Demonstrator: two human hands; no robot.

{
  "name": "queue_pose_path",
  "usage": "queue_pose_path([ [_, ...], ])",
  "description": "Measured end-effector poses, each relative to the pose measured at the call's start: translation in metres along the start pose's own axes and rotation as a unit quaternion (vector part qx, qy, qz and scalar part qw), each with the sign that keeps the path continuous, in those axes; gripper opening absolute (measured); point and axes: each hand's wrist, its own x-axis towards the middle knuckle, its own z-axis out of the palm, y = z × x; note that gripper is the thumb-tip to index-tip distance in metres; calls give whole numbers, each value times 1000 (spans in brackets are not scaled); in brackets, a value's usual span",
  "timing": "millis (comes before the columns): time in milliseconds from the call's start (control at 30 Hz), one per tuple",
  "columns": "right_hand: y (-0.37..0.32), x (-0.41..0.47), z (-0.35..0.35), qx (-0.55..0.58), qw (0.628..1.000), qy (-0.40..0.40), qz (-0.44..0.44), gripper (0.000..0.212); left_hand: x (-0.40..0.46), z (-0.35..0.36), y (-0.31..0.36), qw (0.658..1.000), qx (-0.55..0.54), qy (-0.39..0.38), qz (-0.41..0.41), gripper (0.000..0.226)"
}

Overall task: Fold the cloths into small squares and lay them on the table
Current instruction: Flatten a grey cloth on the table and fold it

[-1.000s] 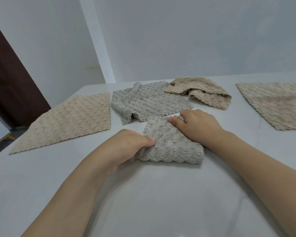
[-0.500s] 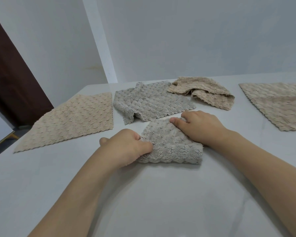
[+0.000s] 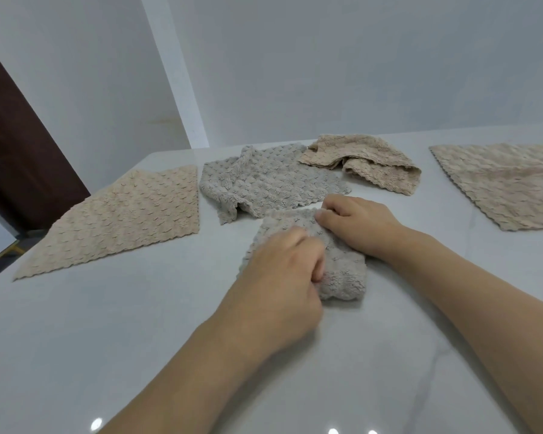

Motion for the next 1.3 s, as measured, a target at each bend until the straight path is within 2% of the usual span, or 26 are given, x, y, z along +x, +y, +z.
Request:
queue_pose_path([
  [33, 0, 0, -1, 2, 1000, 3, -1, 30, 0, 5, 5, 1000, -18, -3, 2, 8],
  [67, -1, 0, -1, 3, 1000, 4, -1, 30, 1, 9, 8, 1000, -12, 1, -19, 11],
  [167, -1, 1, 0, 1, 1000, 5, -7, 31, 8, 18, 18, 985, 115, -28, -122, 53],
  [267, -1, 1, 1, -4, 1000, 10, -9, 31, 15, 25, 25, 968, 191, -37, -158, 75],
  [433, -1, 1, 2, -2, 1000, 23, -5, 31, 12, 30, 25, 970, 195, 25, -144, 53],
  [533, -2, 1, 3, -11, 999, 35, -6, 33, 10, 38, 22, 975, 165, 53, -142, 48],
  [667, -2, 1, 4, -25, 998, 51, -12, 33, 9, 44, 19, 974, 157, 32, -157, 41],
  [933, -2, 1, 6, -27, 998, 52, -15, 30, 10, 36, 21, 965, 185, -70, -172, 57],
  [1067, -2, 2, 6, -26, 998, 52, -18, 31, 16, 26, 20, 958, 151, -134, -202, 46],
  [1167, -1, 2, 6, -26, 998, 53, -15, 32, 11, 21, 26, 958, 160, -181, -154, 60],
  [1233, -1, 3, 5, -27, 998, 55, -16, 33, 0, 21, 32, 963, 111, -189, -156, 49],
  [1300, -1, 3, 5, -28, 998, 56, -16, 33, 1, 16, 31, 968, 89, -174, -159, 27],
])
